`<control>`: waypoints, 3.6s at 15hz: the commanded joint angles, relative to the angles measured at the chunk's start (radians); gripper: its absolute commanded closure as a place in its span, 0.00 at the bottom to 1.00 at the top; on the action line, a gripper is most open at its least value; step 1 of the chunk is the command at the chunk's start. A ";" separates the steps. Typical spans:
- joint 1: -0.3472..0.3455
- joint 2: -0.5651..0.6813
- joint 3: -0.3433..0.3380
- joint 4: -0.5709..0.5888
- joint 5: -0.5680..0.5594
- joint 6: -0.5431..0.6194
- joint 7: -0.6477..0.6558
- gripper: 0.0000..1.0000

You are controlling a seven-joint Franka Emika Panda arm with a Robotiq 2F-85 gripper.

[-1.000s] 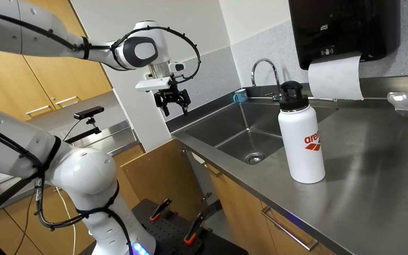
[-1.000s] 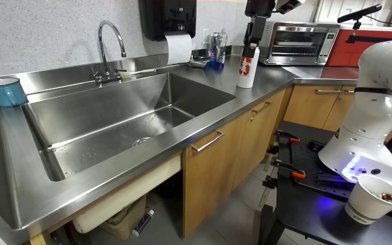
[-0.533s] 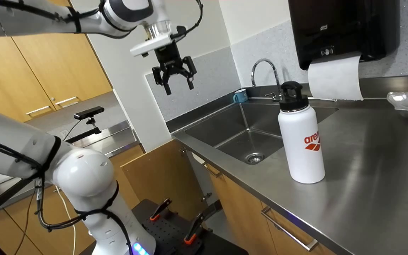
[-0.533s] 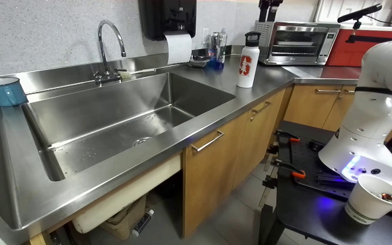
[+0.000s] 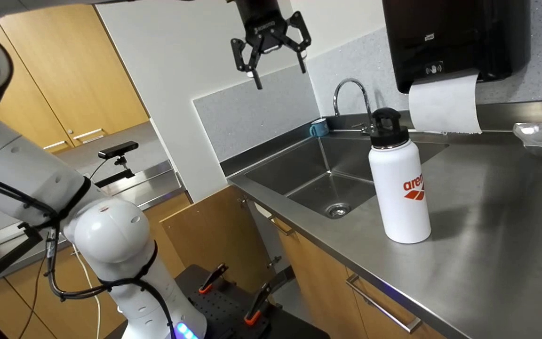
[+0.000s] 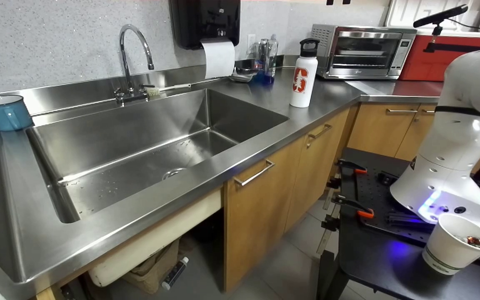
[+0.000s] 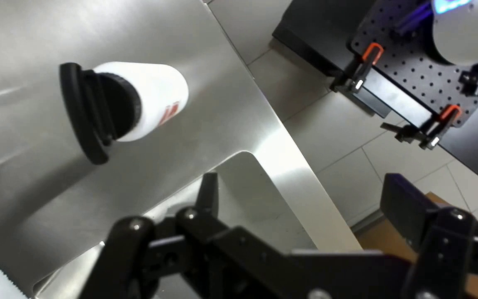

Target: Take the lid off the bottle and put it on the counter

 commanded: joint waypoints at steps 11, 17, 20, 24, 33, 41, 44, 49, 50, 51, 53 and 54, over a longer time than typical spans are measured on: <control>-0.138 0.221 -0.053 0.166 0.111 0.049 -0.279 0.00; -0.251 0.330 -0.059 0.210 0.178 0.096 -0.452 0.00; -0.278 0.367 -0.030 0.190 0.175 0.188 -0.461 0.00; -0.306 0.417 0.006 0.186 0.220 0.265 -0.447 0.00; -0.357 0.447 0.048 0.171 0.260 0.274 -0.453 0.00; -0.361 0.444 0.056 0.148 0.258 0.291 -0.460 0.00; -0.360 0.443 0.062 0.138 0.256 0.298 -0.462 0.25; -0.361 0.442 0.067 0.129 0.256 0.305 -0.461 0.57; -0.361 0.442 0.067 0.129 0.257 0.307 -0.461 0.66; -0.362 0.442 0.067 0.129 0.257 0.307 -0.461 0.73; -0.363 0.442 0.067 0.131 0.257 0.308 -0.460 0.88; -0.364 0.443 0.067 0.133 0.257 0.308 -0.459 0.95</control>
